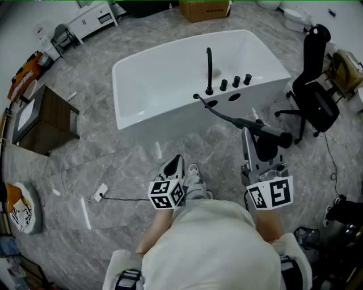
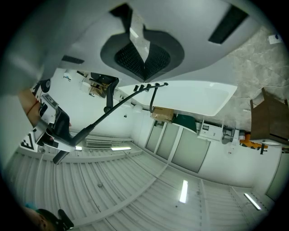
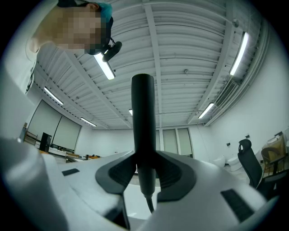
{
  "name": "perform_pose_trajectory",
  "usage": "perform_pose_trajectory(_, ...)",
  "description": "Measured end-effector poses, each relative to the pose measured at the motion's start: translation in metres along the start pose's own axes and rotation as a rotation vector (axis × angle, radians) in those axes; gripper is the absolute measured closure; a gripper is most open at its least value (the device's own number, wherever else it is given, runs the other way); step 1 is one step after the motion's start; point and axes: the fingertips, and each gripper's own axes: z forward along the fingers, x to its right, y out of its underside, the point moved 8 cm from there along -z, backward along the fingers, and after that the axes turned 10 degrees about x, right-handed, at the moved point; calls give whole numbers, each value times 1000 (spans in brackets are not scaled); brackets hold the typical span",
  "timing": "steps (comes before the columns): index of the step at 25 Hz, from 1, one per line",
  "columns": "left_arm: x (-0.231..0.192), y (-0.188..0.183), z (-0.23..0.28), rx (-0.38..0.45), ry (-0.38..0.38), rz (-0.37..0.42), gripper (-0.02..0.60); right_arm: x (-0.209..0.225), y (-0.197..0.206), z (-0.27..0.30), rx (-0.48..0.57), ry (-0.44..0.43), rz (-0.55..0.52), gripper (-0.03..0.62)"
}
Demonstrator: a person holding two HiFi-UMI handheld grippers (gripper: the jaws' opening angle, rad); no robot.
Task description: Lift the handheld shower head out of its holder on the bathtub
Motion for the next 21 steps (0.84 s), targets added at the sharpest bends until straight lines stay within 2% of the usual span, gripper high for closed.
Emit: perform_pose_trajectory(21, 0, 5, 2, 0, -10, -15, 561, 2, -1, 0, 10, -15, 7, 453)
